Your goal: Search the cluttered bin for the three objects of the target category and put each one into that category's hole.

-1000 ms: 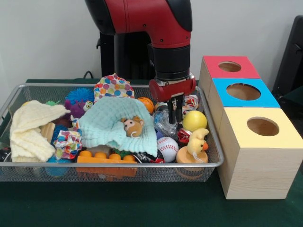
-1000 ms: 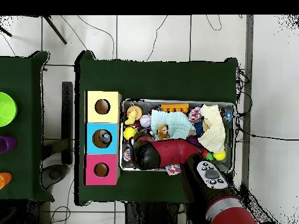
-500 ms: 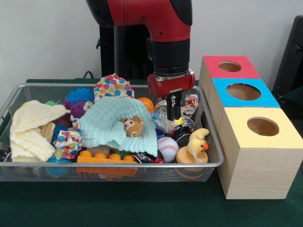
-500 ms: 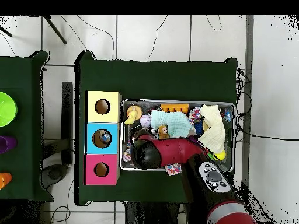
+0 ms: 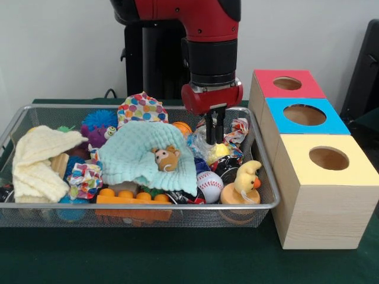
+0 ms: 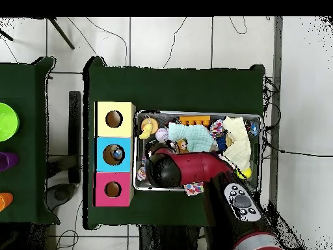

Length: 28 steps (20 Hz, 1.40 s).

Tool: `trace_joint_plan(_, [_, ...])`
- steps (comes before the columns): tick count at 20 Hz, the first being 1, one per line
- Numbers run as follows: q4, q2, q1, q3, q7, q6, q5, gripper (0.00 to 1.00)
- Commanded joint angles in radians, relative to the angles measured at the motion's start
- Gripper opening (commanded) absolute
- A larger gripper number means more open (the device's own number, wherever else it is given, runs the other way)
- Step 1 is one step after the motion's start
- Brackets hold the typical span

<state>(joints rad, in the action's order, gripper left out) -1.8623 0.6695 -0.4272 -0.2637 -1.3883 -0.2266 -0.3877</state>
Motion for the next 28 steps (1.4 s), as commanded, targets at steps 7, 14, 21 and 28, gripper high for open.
trace_joint_plan(7, [-0.011,0.069,-0.01,-0.044,-0.086,-0.156,0.049,0.0])
trace_joint_plan(14, [-0.018,0.098,0.002,-0.044,-0.086,-0.184,0.07,0.0])
trace_joint_plan(21, [-0.019,0.12,0.012,-0.044,-0.089,-0.212,0.089,0.0])
trace_joint_plan(28, [-0.014,0.14,0.027,-0.035,-0.094,-0.241,0.106,0.0])
